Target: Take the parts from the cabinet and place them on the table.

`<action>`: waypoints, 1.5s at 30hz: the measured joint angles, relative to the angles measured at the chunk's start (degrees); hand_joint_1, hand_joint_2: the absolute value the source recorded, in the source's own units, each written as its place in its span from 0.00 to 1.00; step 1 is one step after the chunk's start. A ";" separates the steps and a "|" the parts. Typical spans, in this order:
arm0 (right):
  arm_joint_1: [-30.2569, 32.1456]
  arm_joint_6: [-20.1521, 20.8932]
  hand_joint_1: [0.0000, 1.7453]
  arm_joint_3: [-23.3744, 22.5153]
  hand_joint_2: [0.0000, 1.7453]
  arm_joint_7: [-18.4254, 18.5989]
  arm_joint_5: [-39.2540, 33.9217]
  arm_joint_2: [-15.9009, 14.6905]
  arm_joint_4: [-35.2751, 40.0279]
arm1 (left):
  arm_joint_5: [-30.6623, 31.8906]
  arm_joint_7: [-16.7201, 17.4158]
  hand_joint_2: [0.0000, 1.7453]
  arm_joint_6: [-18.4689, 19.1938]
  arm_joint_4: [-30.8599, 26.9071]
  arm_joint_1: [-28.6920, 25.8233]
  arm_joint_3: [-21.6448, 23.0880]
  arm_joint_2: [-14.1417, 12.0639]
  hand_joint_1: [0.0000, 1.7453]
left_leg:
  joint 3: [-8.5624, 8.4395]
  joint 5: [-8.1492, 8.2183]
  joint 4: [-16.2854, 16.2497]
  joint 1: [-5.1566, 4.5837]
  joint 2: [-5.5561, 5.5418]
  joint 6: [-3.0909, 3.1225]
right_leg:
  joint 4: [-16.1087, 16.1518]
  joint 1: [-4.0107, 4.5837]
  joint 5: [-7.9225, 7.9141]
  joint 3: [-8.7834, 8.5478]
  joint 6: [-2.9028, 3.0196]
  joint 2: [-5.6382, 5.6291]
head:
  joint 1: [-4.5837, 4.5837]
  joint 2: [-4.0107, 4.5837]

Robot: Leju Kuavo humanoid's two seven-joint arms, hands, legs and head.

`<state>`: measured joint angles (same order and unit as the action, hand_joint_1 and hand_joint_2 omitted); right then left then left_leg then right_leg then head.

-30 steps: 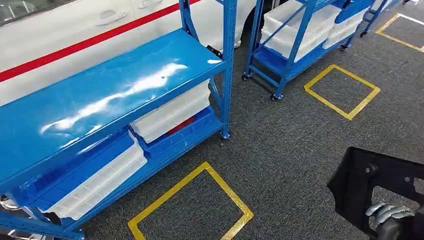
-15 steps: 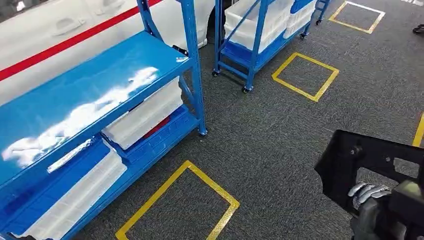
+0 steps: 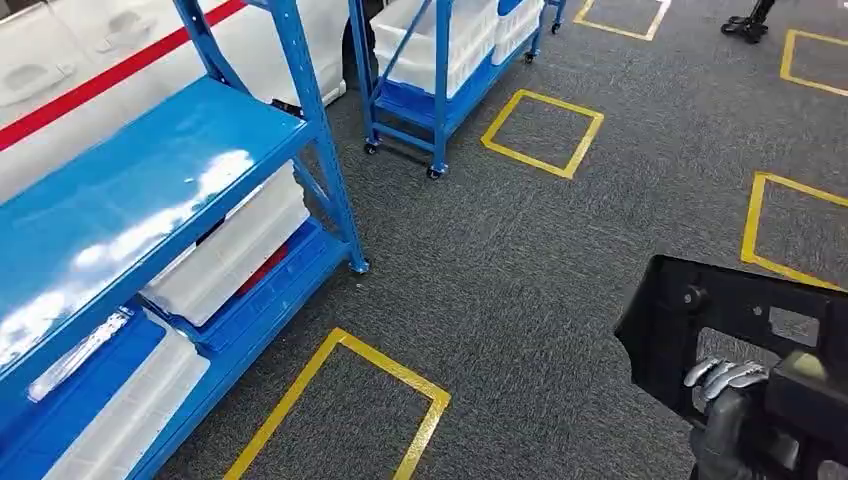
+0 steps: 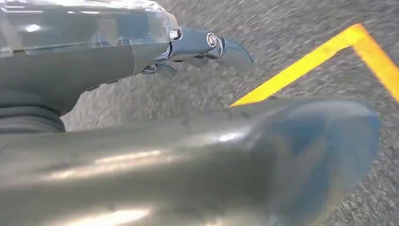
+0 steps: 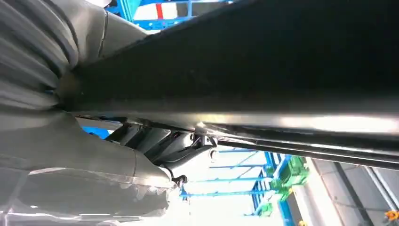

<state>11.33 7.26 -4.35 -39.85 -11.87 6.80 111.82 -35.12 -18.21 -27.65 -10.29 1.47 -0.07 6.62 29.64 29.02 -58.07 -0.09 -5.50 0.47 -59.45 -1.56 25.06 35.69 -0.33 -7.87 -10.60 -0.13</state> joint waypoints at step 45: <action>5.33 6.03 1.00 -7.74 1.00 -0.31 -4.85 -1.03 0.74 | 2.21 -1.16 0.00 5.92 0.02 -0.17 -0.76 -0.63 0.00 | 0.35 -0.81 0.79 -0.53 11.41 0.69 | 1.40 1.49 2.13 -3.28 -0.26 10.79 | 0.04 0.00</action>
<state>16.66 13.29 -12.09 -40.15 -16.72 5.77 112.56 -32.92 -19.37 -21.72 -10.27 1.30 -0.83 5.99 29.99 28.22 -57.28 -0.62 5.91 1.16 -58.05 -0.07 27.19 32.41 -0.59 2.92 -10.56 -0.13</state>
